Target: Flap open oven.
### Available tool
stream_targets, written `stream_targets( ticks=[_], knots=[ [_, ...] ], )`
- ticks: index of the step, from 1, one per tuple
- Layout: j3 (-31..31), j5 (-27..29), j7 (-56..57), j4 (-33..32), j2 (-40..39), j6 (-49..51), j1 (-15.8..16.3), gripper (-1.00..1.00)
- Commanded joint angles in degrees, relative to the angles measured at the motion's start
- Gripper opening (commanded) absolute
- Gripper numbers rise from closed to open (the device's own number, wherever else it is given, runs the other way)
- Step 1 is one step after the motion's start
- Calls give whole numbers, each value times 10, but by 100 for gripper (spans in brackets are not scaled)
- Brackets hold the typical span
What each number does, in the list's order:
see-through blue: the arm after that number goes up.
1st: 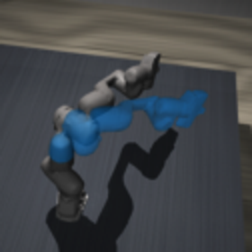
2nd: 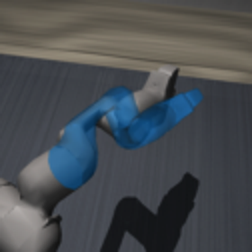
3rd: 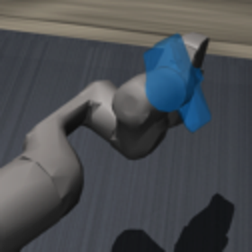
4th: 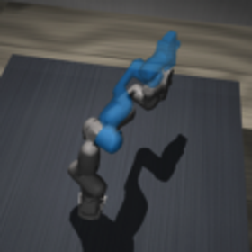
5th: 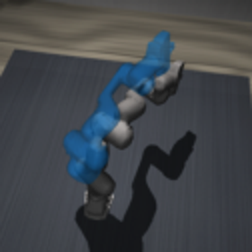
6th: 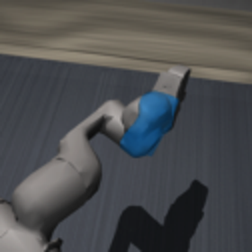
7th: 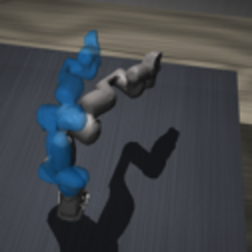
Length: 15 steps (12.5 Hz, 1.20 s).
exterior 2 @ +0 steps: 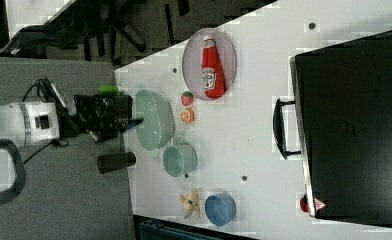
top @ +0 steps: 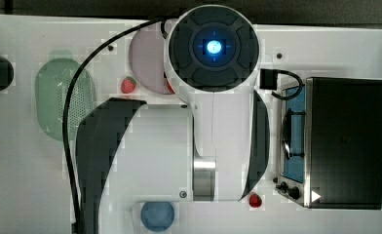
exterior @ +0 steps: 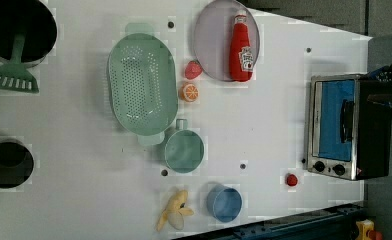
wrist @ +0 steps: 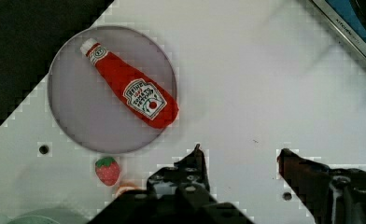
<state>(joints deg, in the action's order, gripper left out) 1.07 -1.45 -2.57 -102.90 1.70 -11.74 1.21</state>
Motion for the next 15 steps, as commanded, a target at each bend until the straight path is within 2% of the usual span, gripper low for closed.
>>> stream_targets(
  ticks=[1, 3, 5, 6, 12, 13, 15],
  knots=[
    [33, 0, 60, -99, 202, 141, -11, 59],
    [32, 0, 60, -100, 202, 141, -11, 99],
    [32, 0, 60, -100, 202, 141, -11, 100],
    [32, 0, 60, -99, 202, 141, -11, 89],
    [49, -1, 60, -102, 198, 139, -12, -55],
    [58, -2, 60, -103, 194, 138, -12, -65],
    [78, -2, 95, -104, 180, 136, -12, -65]
  ],
)
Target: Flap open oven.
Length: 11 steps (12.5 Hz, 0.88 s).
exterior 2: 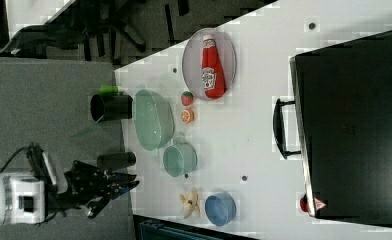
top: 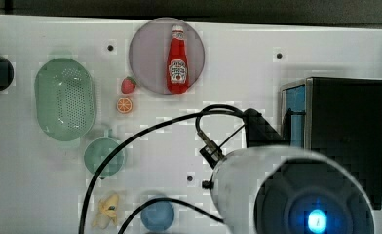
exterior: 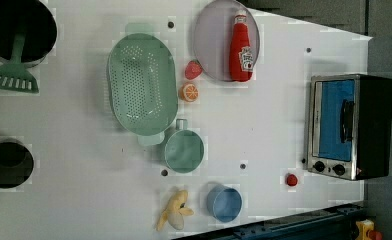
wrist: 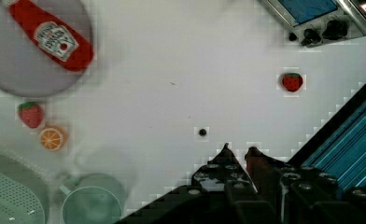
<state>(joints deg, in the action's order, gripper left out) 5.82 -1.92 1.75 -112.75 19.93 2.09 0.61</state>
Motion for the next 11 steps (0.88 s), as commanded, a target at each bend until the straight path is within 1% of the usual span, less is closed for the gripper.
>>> stream_targets(
  ticks=[1, 3, 6, 9, 11],
  knots=[
    [42, 3, 95, -6, -11, -4, -6, -65],
    [69, 3, 203, -9, -31, -20, -7, -65],
    [116, 1, 370, -13, -70, -75, -9, -65],
    [155, -13, 524, -21, -112, -149, -14, -65],
    [180, -15, 604, -30, -143, -214, -15, -65]
  ],
)
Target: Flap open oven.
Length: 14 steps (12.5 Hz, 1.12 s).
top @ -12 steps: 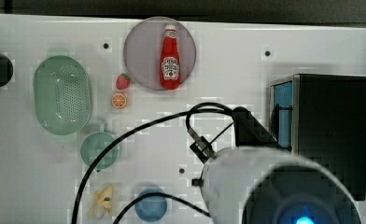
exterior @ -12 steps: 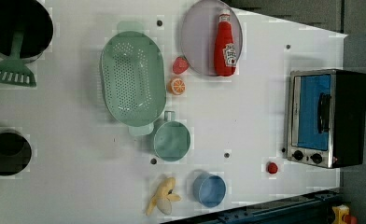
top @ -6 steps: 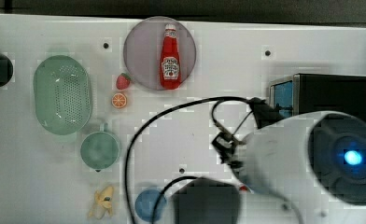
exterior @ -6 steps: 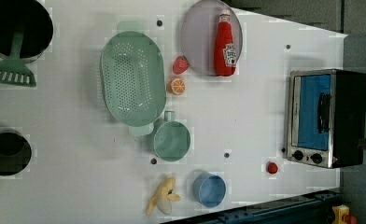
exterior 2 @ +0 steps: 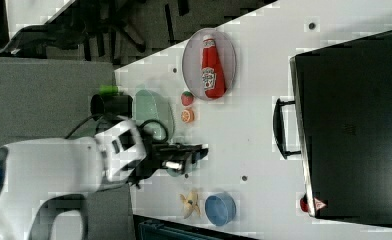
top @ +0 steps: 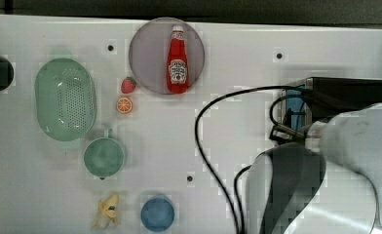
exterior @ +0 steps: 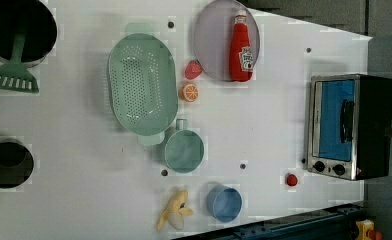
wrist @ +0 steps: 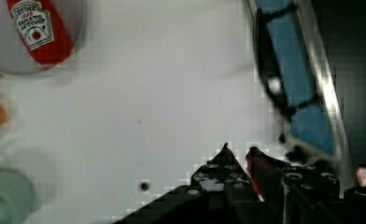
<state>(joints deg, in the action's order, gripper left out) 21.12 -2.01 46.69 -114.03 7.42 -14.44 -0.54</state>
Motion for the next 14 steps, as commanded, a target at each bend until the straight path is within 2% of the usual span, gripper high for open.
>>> stream_targets(
  ticks=[1, 6, 11, 14],
  knots=[
    [38, -18, 186, -22, -34, -80, -3, -65],
    [70, -18, 227, -69, -102, -211, -4, -65],
    [72, -18, 228, -132, -141, -335, -5, -65],
    [70, -18, 228, -148, -162, -379, -5, -65]
  ],
)
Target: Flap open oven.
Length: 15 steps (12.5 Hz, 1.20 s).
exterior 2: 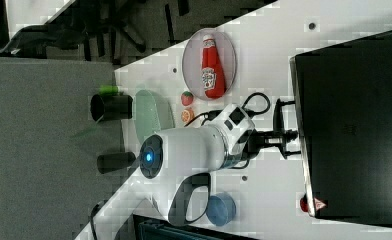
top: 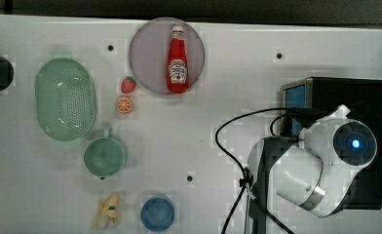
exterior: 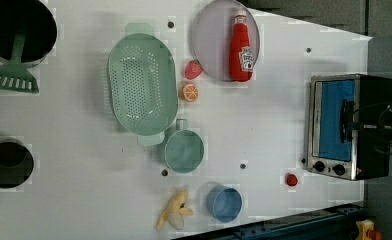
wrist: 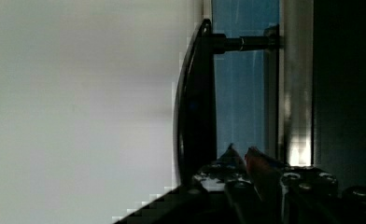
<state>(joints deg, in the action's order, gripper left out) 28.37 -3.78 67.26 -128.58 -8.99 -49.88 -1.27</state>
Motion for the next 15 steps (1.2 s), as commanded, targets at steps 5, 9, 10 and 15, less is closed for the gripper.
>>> stream_targets(
  ticks=[5, 9, 10, 15],
  knots=[
    [-17, -54, -22, -5, -18, -30, 28, -65],
    [-43, -175, -187, -11, -44, -29, 59, -65],
    [-50, -206, -226, -11, -53, -27, 67, -65],
    [-80, -333, -432, -10, -105, 23, 121, -65]
  ],
)
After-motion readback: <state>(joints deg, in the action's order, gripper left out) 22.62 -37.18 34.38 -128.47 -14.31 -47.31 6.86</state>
